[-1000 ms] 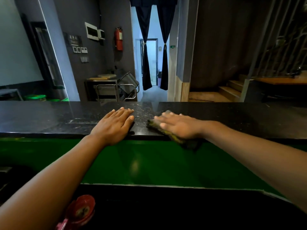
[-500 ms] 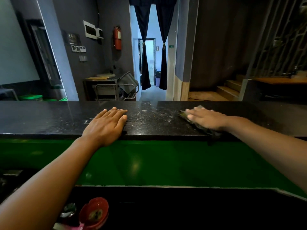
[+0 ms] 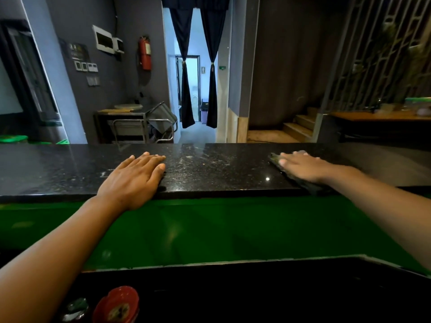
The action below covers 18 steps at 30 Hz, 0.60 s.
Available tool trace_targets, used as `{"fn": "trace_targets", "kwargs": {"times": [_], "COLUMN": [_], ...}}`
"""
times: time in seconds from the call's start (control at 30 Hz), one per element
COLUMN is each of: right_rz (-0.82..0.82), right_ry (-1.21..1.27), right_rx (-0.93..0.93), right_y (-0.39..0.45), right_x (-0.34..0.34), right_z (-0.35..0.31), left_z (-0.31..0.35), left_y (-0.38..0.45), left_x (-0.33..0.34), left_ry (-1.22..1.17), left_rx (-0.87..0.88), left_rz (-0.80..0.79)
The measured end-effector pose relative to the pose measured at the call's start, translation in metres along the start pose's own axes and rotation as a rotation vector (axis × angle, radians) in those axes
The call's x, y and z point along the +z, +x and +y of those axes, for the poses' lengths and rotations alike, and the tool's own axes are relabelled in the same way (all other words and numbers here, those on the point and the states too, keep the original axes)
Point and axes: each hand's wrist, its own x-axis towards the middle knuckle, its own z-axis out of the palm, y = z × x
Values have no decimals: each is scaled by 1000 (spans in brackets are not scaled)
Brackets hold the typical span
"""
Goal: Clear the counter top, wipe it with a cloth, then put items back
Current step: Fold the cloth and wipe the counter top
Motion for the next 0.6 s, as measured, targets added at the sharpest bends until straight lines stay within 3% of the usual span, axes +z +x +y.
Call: {"fn": "trace_targets", "kwargs": {"times": [0.17, 0.27, 0.33, 0.47, 0.6], "right_rz": [-31, -52, -49, -21, 46], "right_ry": [-13, 5, 24, 19, 1], "right_rx": [-354, -464, -426, -132, 8], "right_y": [-35, -65, -73, -58, -36], "right_x": [17, 19, 12, -3, -8], "right_z": [-82, -60, -21, 48, 46], "left_z": [1, 1, 2, 28, 114], "left_y": [-2, -5, -8, -8, 8], "left_x": [-2, -5, -6, -5, 10], "left_ry": [25, 11, 20, 36, 40], "left_rx": [-20, -34, -55, -62, 64], "left_rz": [-69, -93, -91, -97, -64]}}
